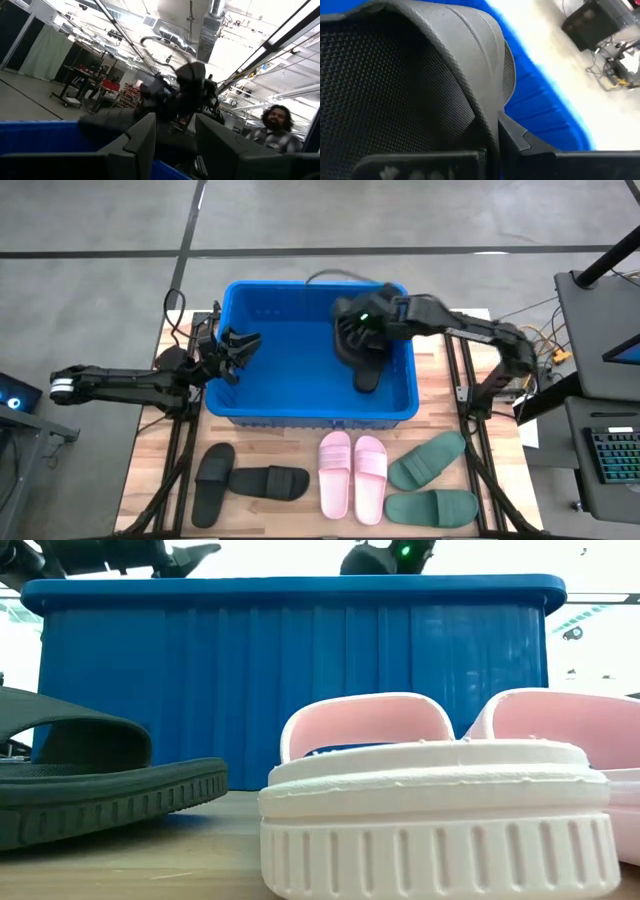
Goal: Pick and place slides into bin
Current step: Put the top black slide into the blue bin
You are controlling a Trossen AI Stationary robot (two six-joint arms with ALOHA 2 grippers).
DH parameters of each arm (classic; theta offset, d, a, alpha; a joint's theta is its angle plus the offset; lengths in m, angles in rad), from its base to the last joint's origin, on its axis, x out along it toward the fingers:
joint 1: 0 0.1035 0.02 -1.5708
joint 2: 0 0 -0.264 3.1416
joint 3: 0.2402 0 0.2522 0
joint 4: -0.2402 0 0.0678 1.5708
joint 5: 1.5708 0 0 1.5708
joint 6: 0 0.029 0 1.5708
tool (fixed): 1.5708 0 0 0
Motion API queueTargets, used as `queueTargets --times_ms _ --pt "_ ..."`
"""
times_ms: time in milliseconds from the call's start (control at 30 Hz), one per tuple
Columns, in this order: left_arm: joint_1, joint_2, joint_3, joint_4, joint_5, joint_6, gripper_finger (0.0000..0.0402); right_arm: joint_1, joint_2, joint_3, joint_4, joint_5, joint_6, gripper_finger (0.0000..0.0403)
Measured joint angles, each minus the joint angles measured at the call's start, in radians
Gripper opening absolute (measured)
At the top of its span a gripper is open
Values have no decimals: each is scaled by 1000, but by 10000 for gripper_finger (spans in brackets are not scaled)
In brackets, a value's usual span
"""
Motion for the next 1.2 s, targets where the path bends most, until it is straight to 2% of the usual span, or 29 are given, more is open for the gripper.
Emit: queueTargets --times_ms 167,300,367,667,867,1200 --pt "0 2 0 -1 0 0 125 24 115 8 -3 46 -33 11" --pt "0 1 -1 -1 0 0 125 37 202 8 -27 188 -21 11" --pt "0 1 0 0 0 1 125 37 238 8 -35 225 -19 11" --pt "0 -4 0 -1 0 1 125 31 371 22 -29 231 27 11" --pt "0 -4 0 0 0 1 125 25 436 30 -26 238 -10 11" --pt "0 -6 0 0 0 1 125 -5 468 28 31 242 -154 11"
